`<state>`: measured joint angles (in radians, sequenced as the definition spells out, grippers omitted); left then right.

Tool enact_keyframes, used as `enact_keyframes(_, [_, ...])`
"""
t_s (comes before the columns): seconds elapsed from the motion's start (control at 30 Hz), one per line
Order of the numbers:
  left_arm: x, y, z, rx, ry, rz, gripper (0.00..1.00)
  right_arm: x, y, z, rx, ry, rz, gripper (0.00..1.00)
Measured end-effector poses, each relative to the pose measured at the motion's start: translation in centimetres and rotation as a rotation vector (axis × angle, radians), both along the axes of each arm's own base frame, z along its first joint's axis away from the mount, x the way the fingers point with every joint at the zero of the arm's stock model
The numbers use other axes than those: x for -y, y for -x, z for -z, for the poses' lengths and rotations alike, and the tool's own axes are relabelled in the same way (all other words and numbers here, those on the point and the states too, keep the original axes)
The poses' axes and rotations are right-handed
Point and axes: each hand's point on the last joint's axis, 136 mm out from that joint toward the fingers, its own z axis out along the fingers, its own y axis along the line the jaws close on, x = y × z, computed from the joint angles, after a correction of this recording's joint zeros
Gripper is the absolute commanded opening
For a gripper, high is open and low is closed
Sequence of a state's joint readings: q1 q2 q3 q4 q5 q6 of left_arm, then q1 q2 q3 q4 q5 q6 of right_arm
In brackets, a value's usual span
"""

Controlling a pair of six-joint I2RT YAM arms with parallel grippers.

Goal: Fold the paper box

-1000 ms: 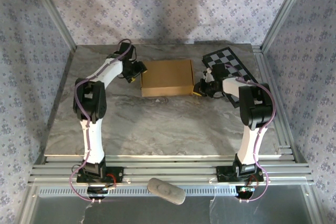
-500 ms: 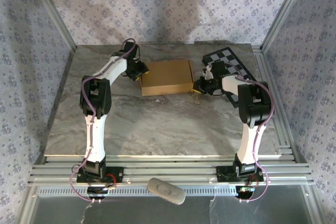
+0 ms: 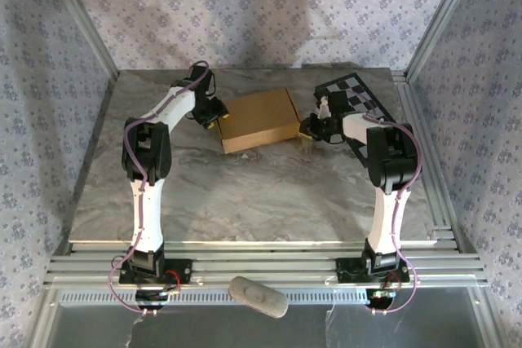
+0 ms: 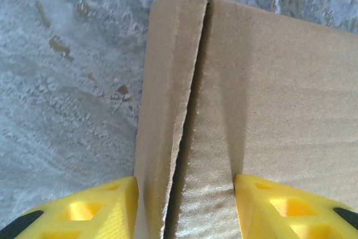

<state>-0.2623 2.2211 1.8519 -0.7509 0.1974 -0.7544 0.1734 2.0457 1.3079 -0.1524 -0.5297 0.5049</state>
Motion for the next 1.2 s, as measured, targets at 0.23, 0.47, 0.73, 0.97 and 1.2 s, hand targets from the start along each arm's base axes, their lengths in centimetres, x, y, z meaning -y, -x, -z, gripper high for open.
enact_keyframes(0.23, [0.0,3.1,0.1,-0.052,0.017,0.022,0.47,0.6,-0.5,-0.3,0.009,0.006,0.012,0.18])
enact_keyframes(0.47, [0.6,7.3,0.3,-0.103,0.049,0.039,0.47,0.8,-1.5,-0.5,0.003,0.036,0.015,0.17])
enact_keyframes(0.73, [1.5,13.1,0.4,-0.155,0.087,0.056,0.47,0.7,-1.9,-0.8,0.005,0.064,-0.016,0.24])
enact_keyframes(0.97, [2.0,14.7,0.4,-0.176,0.124,0.036,0.5,0.7,-1.2,-0.7,-0.022,0.074,-0.032,0.32])
enact_keyframes(1.2, [2.7,16.0,-0.3,-0.203,0.137,0.015,0.57,1.5,0.1,-2.0,-0.045,0.082,0.013,0.36])
